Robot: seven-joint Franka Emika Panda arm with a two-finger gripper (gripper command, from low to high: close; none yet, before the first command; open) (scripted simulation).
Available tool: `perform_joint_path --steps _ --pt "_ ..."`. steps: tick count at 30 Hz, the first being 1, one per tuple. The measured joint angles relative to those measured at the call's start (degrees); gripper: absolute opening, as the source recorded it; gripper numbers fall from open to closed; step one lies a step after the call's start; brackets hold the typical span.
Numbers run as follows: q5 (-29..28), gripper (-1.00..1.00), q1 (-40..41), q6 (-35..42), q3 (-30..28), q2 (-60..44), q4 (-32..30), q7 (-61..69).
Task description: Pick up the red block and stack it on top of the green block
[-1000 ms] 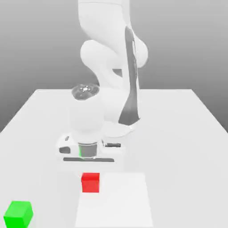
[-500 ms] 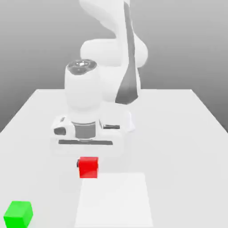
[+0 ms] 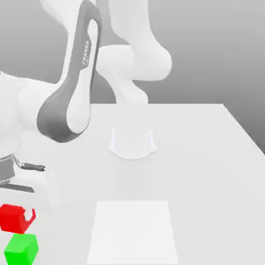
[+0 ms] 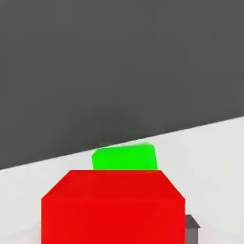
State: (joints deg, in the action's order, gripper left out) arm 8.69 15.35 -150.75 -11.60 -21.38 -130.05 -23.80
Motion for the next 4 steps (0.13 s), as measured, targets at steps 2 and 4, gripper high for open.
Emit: perform_joint_path --steps 2,4 --pt "0.55 1.00 0.29 -1.09 0.34 -1.25 0.12 0.40" --pt "0.55 1.00 0.29 -1.09 0.34 -1.25 0.12 0.40"
